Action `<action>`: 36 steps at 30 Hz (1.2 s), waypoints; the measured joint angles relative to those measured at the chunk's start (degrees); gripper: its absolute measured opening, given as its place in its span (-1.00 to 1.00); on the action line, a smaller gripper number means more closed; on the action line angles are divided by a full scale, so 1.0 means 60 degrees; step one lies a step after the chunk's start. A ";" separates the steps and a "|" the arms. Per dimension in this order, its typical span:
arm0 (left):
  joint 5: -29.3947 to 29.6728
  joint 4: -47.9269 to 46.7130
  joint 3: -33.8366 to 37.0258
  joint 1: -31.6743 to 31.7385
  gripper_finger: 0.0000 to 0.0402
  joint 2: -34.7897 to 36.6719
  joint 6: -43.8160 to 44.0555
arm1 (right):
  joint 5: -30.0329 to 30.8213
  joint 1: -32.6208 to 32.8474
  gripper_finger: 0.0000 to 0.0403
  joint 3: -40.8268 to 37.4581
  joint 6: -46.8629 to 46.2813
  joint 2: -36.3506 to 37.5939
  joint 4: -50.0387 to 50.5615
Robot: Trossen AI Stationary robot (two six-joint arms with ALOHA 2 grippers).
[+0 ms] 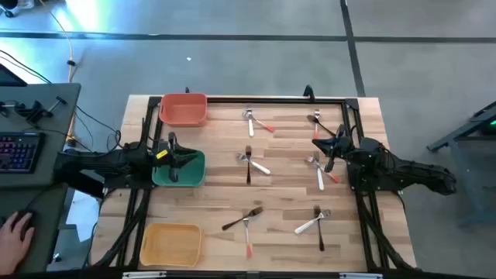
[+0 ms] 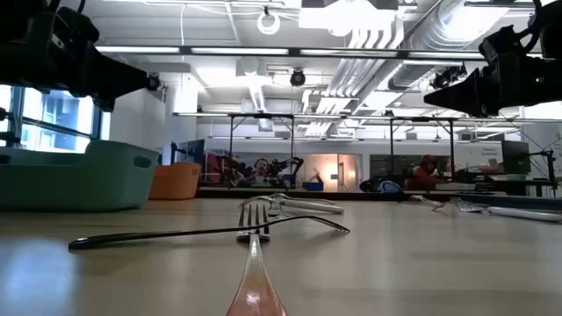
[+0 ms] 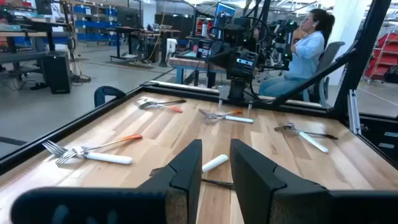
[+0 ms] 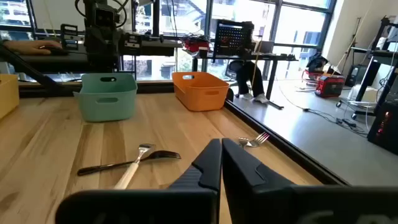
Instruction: Sort silverware by color (type)
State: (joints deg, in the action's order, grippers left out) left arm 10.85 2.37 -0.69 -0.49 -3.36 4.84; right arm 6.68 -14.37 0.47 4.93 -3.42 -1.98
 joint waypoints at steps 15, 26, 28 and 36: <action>0.0000 0.0000 0.0000 0.0004 -0.63 0.0000 -0.0003 | 0.0000 0.0000 -1.00 0.0000 0.0000 0.0000 0.0000; 0.0000 -0.0003 0.0000 0.0004 -0.63 0.0000 0.0000 | 0.0000 0.0002 -1.00 0.0000 0.0002 0.0004 -0.0002; 0.0000 0.0000 0.0000 0.0004 -0.63 0.0000 -0.0001 | -0.0061 0.0004 -1.00 0.0000 -0.0076 0.0004 0.0000; 0.0000 0.0000 0.0000 0.0004 -0.63 0.0000 0.0000 | -0.0238 0.0004 -1.00 0.0000 0.1408 0.0004 0.0015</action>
State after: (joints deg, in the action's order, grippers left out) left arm 10.85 2.37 -0.69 -0.47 -3.36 4.84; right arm 5.25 -14.35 0.47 13.38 -3.40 -1.89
